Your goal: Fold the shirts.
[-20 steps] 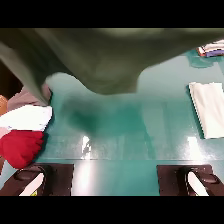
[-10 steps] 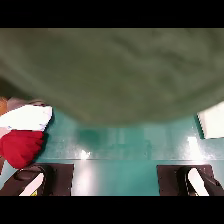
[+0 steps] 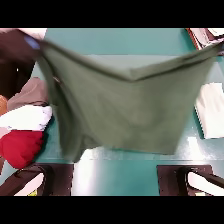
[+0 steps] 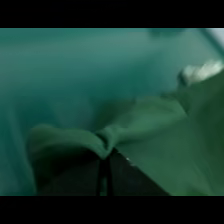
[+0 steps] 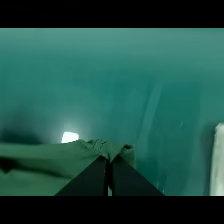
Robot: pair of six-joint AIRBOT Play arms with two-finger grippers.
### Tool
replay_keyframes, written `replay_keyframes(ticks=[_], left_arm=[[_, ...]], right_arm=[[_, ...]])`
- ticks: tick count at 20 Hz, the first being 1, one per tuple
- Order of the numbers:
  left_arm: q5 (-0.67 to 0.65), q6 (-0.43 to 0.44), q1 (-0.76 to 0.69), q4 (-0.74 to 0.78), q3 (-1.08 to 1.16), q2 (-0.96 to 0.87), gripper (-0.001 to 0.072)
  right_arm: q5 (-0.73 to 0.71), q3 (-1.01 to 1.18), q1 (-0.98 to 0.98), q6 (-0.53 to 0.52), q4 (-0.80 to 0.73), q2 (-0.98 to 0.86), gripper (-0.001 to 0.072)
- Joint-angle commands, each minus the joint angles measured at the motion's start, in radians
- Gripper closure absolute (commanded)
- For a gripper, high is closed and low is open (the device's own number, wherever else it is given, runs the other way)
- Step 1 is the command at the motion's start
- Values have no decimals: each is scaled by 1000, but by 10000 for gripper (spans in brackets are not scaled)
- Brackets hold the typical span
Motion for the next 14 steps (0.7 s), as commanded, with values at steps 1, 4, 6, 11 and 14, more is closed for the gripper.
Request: replay_keyframes(ticks=[1, 4, 6, 11, 14], left_arm=[[106, 36, 1, 100, -269, -166, 674], [306, 35, 1, 129, -266, -352, 674], [393, 34, 1, 126, -213, -439, 674], [427, 22, 1, 129, -110, -527, 115], [342, 17, 9, 182, -79, -517, 101]], right_arm=[[-39, -126, 98, 0, -63, -208, 694], [-174, -121, 100, 4, -54, -353, 694], [-190, -51, 100, 13, -55, -433, 693], [-170, 134, 97, 20, -54, -555, 545], [-58, 218, 81, 19, -54, -575, 320]])
